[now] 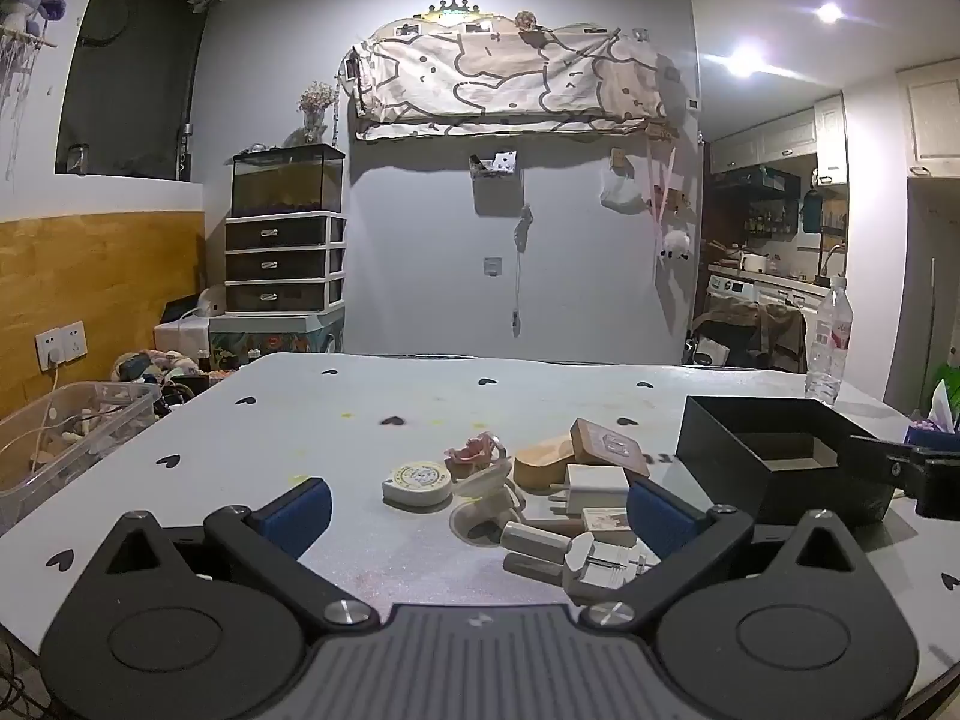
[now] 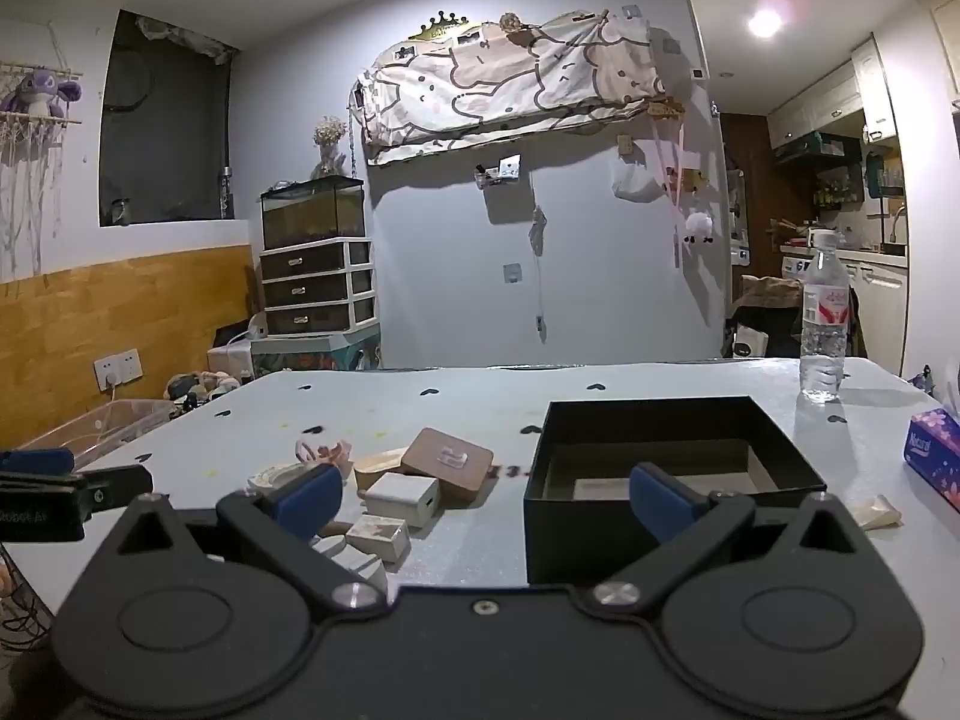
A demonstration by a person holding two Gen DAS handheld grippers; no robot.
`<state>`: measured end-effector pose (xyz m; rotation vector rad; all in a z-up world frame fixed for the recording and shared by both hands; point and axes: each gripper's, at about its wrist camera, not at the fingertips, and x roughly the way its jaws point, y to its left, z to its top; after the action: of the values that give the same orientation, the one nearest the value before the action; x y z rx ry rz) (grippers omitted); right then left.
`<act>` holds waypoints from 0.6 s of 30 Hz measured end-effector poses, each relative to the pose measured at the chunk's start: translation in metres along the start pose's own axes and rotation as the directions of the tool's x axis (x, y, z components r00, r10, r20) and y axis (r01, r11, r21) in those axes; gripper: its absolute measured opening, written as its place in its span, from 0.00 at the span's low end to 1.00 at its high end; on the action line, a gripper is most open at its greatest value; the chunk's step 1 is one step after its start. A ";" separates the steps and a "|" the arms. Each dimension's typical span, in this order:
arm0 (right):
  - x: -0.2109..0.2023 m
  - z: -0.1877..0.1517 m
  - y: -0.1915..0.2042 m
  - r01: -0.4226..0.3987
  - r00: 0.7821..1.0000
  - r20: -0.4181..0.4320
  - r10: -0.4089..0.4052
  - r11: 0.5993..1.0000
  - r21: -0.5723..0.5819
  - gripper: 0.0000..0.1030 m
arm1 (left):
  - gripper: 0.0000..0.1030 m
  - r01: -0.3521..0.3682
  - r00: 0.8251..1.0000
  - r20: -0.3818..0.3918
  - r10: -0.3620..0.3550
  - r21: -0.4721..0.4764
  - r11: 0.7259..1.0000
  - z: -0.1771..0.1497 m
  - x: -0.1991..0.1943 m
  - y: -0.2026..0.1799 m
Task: Organize rigid objects
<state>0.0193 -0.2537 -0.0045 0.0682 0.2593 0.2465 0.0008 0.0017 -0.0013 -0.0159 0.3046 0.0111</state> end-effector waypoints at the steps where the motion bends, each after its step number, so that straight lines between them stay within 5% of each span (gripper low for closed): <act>1: -0.001 0.002 -0.004 -0.001 1.000 0.001 0.001 1.000 0.000 1.00 | 1.00 0.008 1.000 -0.001 -0.008 0.003 1.000 0.001 -0.001 -0.002; 18: -0.002 0.002 -0.007 0.000 1.000 0.000 0.000 1.000 0.001 1.00 | 1.00 0.009 1.000 -0.002 -0.009 0.004 1.000 0.001 -0.001 -0.002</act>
<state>0.0202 -0.2612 -0.0026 0.0696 0.2590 0.2460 0.0000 -0.0003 -0.0002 -0.0133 0.3067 0.0018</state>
